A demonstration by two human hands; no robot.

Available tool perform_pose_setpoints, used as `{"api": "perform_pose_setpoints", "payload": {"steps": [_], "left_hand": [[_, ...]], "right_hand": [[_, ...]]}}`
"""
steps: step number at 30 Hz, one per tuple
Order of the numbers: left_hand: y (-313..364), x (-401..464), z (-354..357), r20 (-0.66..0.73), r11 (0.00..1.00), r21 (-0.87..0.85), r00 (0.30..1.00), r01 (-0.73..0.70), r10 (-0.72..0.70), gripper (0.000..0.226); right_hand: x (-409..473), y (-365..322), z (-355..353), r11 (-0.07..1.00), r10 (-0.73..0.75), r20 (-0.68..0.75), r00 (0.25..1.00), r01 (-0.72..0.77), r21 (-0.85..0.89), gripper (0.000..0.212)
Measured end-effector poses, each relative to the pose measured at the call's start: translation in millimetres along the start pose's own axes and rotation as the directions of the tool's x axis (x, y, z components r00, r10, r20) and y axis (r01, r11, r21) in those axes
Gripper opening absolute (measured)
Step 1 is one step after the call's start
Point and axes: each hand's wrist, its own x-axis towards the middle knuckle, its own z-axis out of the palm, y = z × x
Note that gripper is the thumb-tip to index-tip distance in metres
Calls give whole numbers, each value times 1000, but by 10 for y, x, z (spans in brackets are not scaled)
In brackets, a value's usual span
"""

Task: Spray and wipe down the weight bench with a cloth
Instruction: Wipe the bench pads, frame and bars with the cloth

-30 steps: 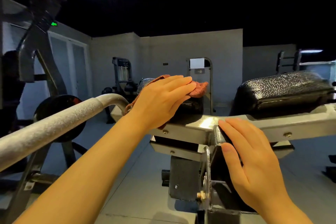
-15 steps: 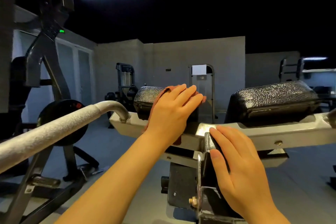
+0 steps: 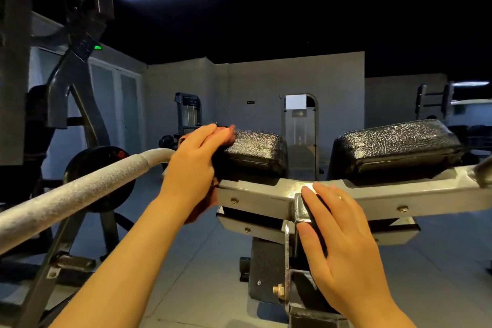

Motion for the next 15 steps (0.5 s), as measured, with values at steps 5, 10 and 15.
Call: {"api": "perform_pose_setpoints", "payload": {"steps": [5,10,15], "left_hand": [[93,-28,110,-68,990,-27,988,138,-140,57],[572,-22,218,-141,990,-22,980,-142,138,42],[572,-29,267,-116,969,60,962,-241,246,47]], "right_hand": [[5,-3,0,1000,-1,1,1000,1,-20,58],[6,-32,5,1000,16,13,1000,-16,-1,59],[1,-25,-39,997,51,73,996,-55,47,55]]}}
